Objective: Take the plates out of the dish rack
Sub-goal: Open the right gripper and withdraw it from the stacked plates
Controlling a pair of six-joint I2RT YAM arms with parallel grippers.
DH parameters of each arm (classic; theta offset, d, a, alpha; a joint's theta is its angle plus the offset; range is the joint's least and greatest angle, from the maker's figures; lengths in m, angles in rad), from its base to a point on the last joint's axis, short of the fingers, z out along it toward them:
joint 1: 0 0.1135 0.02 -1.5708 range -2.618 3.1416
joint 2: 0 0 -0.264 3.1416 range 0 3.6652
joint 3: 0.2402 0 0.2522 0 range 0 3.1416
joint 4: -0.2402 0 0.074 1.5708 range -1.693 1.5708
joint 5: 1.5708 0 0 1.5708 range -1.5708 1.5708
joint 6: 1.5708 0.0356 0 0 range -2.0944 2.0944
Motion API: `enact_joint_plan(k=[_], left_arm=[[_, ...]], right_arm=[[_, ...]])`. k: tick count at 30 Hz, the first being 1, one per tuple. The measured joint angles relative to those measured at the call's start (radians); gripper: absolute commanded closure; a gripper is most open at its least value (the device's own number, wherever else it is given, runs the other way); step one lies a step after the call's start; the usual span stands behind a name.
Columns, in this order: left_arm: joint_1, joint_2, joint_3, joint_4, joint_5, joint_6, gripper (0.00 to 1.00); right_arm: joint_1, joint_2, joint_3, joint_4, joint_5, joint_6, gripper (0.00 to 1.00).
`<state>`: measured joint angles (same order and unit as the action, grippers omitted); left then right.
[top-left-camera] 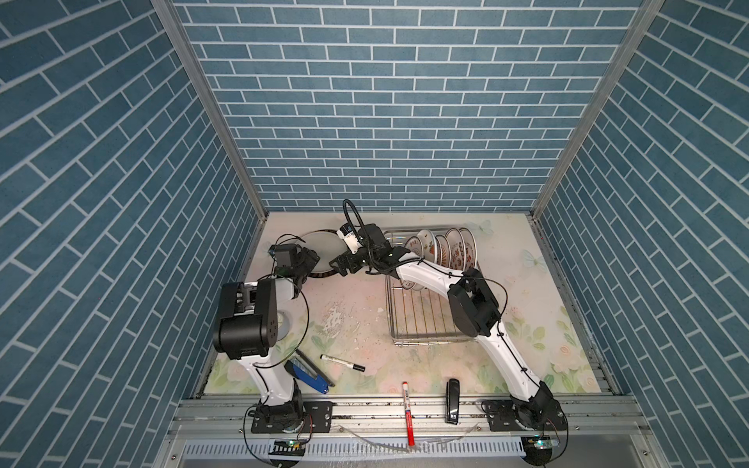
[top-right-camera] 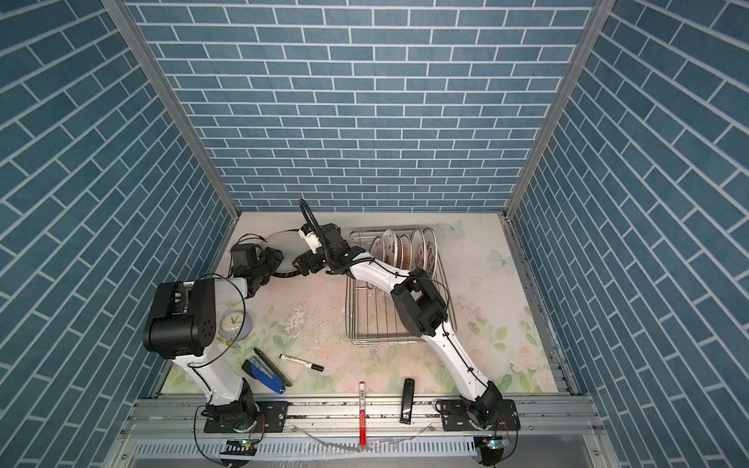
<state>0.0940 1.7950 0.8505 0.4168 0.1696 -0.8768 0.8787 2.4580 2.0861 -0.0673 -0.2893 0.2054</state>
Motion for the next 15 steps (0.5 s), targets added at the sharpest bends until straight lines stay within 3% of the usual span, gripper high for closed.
enact_joint_plan(k=[15], left_arm=[[-0.001, 0.01, 0.01, -0.002, -0.037, 0.024, 0.21]], right_arm=[[0.0, -0.001, -0.025, 0.008, -0.003, 0.0, 0.06]])
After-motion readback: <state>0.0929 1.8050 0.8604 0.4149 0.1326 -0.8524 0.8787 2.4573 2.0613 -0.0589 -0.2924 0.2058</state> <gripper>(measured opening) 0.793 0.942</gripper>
